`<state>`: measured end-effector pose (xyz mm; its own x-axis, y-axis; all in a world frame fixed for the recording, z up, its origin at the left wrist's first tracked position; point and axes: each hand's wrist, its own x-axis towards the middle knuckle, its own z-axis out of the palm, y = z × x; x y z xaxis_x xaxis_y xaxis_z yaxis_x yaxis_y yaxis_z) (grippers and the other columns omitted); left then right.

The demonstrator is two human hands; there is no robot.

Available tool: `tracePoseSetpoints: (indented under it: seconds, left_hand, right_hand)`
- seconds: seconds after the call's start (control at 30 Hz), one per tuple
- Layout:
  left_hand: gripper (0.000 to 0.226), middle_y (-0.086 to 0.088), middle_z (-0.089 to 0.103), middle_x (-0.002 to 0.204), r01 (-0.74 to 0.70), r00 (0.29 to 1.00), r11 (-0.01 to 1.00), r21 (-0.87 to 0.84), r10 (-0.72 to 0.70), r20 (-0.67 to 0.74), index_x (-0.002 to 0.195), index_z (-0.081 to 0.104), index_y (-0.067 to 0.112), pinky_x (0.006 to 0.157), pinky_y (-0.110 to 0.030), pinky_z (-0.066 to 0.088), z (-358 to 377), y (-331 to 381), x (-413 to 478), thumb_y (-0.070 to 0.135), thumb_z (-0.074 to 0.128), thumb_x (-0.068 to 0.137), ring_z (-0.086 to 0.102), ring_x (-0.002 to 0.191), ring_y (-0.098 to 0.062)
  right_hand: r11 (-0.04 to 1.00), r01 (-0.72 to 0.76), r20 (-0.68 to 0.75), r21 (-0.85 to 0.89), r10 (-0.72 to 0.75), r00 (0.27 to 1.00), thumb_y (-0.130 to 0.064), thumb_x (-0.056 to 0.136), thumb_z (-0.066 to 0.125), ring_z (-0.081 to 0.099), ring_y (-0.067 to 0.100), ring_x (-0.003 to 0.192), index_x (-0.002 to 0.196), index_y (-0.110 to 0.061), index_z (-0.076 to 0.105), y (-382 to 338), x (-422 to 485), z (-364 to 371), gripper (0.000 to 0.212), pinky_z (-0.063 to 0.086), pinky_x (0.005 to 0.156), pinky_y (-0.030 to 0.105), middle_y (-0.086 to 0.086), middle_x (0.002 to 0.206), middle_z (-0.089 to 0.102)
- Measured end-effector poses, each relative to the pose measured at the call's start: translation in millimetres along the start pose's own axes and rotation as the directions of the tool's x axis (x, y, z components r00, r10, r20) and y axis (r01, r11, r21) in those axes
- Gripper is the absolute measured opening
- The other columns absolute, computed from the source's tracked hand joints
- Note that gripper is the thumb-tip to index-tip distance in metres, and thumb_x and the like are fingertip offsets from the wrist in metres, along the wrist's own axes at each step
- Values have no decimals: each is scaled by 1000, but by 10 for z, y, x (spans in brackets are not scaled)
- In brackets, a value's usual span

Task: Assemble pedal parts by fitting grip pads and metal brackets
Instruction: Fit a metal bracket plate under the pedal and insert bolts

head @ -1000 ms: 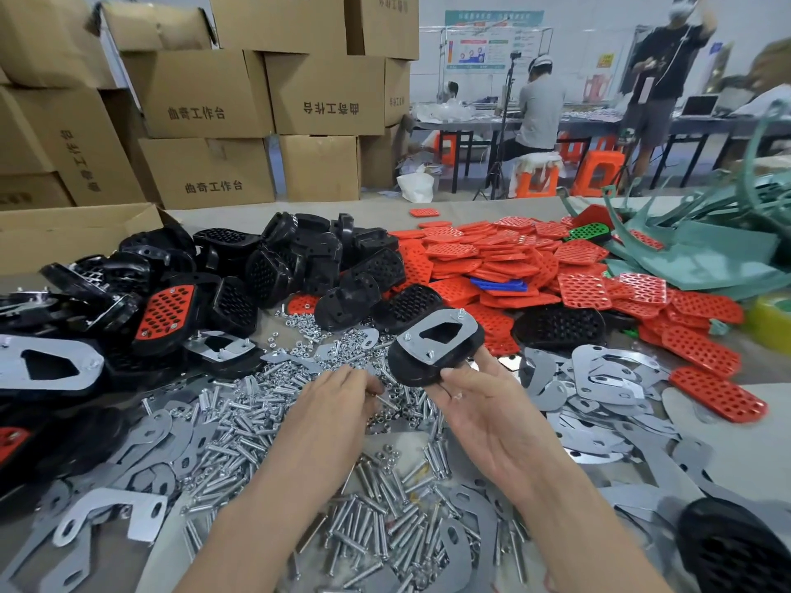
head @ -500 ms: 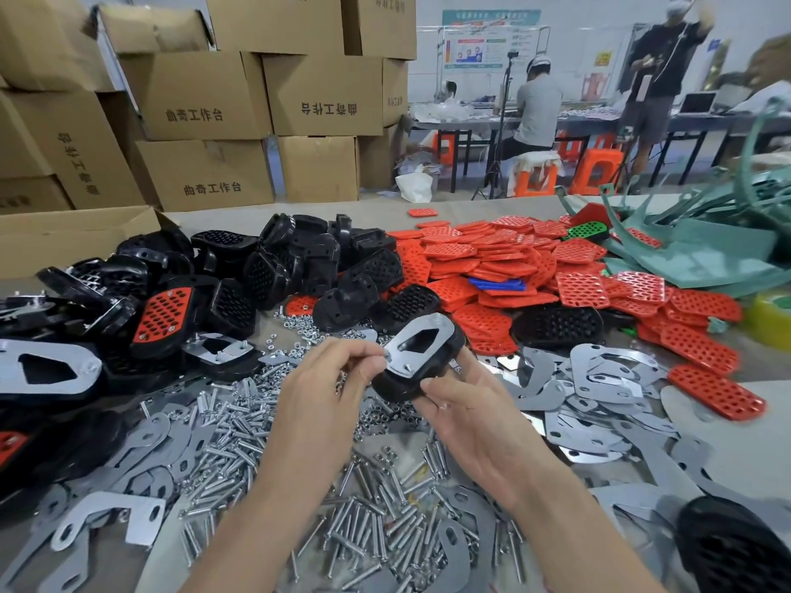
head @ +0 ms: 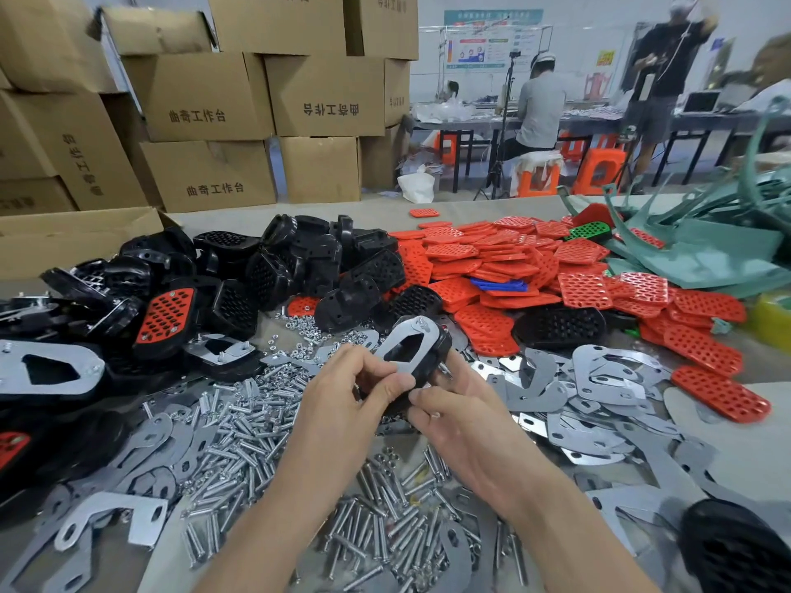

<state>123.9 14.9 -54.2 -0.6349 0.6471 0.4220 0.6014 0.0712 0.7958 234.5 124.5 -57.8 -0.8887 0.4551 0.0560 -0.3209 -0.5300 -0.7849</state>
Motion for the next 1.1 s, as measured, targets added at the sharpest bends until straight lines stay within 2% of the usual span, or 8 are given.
tracePoseSetpoints:
  seconds: [0.2, 0.37, 0.5, 0.63, 0.77, 0.83, 0.93, 1.1]
  left_hand:
    - [21, 16, 65, 89, 2, 1000, 1000, -2, -2, 7, 79, 64, 33, 69, -17, 46, -4, -1, -2, 54, 66, 83, 62, 84, -5]
    - [25, 16, 67, 85, 36, 999, 999, 8, -36, 12, 82, 61, 37, 65, -22, 45, 11, 2, -15, 61, 66, 79, 62, 77, -5]
    - [28, 16, 63, 87, -20, 1000, 999, 37, 20, 1, 80, 59, 36, 64, -16, 43, 27, 25, -31, 63, 62, 77, 60, 79, -5]
    - [2, 20, 63, 97, -97, 995, 995, 13, 97, 21, 89, 70, 39, 77, -15, 46, 42, 48, -44, 40, 69, 88, 62, 95, -3]
    - [23, 18, 57, 100, -108, 989, 994, -9, 109, 104, 111, 71, 43, 85, -13, 45, 33, 41, -56, 26, 67, 96, 59, 103, -7]
    - [31, 18, 56, 99, -84, 992, 996, -12, 85, 90, 121, 62, 45, 85, -11, 42, 43, 42, -58, 27, 67, 96, 58, 100, -5]
    - [26, 20, 58, 98, -23, 999, 998, -58, 25, 34, 109, 58, 44, 80, -9, 42, 47, 43, -44, 32, 73, 91, 58, 94, -3]
    - [3, 20, 54, 99, -142, 990, 989, 50, 140, 31, 97, 65, 38, 79, -9, 43, 46, 38, -55, 37, 65, 95, 59, 96, -3]
  right_hand:
    - [1000, -24, -19, 6, 24, 1000, 14, 98, 46, 68, 35, 122, 134, -6, 60, -9, -2, 3, 44, 58, 101, 41, 24, 128, 69]
    - [999, -24, -61, 45, 27, 998, -7, 102, 57, 67, 38, 123, 139, -8, 56, -5, 1, 1, 37, 51, 108, 54, 22, 132, 69]
    - [999, 23, -68, 42, -20, 998, -13, 99, 61, 68, 39, 120, 138, -9, 59, 3, 6, 1, 39, 58, 99, 48, 22, 131, 69]
    - [995, 63, -87, 82, -56, 995, -5, 99, 60, 76, 32, 99, 118, -12, 73, -5, 16, -8, 24, 62, 85, 41, 25, 119, 73]
    - [992, 66, -130, 110, -52, 990, -2, 98, 58, 77, 26, 89, 124, -9, 69, -10, 39, -27, 29, 62, 76, 35, 23, 119, 73]
    - [992, 66, -140, 110, -50, 989, -3, 99, 57, 76, 29, 97, 131, -8, 66, -14, 46, -33, 33, 62, 77, 35, 23, 121, 73]
    - [991, 67, -148, 119, -49, 988, -5, 96, 59, 74, 34, 106, 134, -6, 63, -20, 45, -36, 38, 62, 82, 39, 24, 124, 72]
    - [992, 46, -139, 116, -30, 990, -2, 101, 56, 74, 38, 104, 121, -6, 67, -17, 23, -18, 23, 63, 84, 43, 26, 120, 73]
